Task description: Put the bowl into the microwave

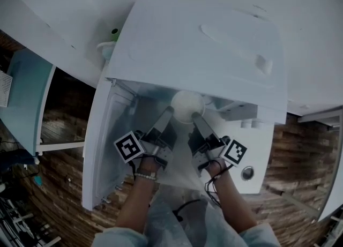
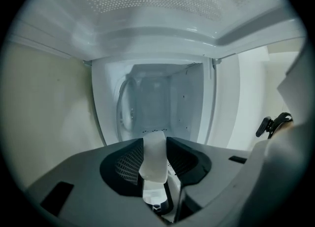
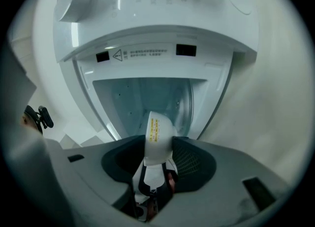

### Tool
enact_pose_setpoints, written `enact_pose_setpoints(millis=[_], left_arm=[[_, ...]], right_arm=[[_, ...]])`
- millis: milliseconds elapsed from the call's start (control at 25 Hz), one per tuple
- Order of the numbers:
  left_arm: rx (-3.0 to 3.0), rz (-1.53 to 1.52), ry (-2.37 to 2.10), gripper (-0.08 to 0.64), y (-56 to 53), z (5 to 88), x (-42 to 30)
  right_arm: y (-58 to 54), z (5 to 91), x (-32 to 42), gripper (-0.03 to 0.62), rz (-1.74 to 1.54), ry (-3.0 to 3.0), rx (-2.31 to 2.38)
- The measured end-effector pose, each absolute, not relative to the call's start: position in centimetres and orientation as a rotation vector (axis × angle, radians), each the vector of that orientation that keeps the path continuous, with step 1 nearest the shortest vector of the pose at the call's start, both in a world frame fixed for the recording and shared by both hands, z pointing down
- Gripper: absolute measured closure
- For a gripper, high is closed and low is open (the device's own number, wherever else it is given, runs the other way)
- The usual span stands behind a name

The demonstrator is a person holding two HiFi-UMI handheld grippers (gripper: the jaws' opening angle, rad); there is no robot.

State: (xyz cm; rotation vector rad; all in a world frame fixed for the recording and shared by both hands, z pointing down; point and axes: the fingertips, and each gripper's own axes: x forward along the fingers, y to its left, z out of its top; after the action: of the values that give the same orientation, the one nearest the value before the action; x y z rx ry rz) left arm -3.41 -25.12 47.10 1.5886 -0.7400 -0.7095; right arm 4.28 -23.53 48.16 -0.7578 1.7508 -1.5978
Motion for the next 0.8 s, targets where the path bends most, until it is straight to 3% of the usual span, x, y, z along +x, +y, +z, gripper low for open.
enact_pose_setpoints(millis=[800], left_arm=[[1.520, -0.770, -0.837, 0.437, -30.0, 49.5, -4.5]], right_arm=[[-28.1, 50.6, 3.5, 0.420, -1.602, 1.690, -0.878]])
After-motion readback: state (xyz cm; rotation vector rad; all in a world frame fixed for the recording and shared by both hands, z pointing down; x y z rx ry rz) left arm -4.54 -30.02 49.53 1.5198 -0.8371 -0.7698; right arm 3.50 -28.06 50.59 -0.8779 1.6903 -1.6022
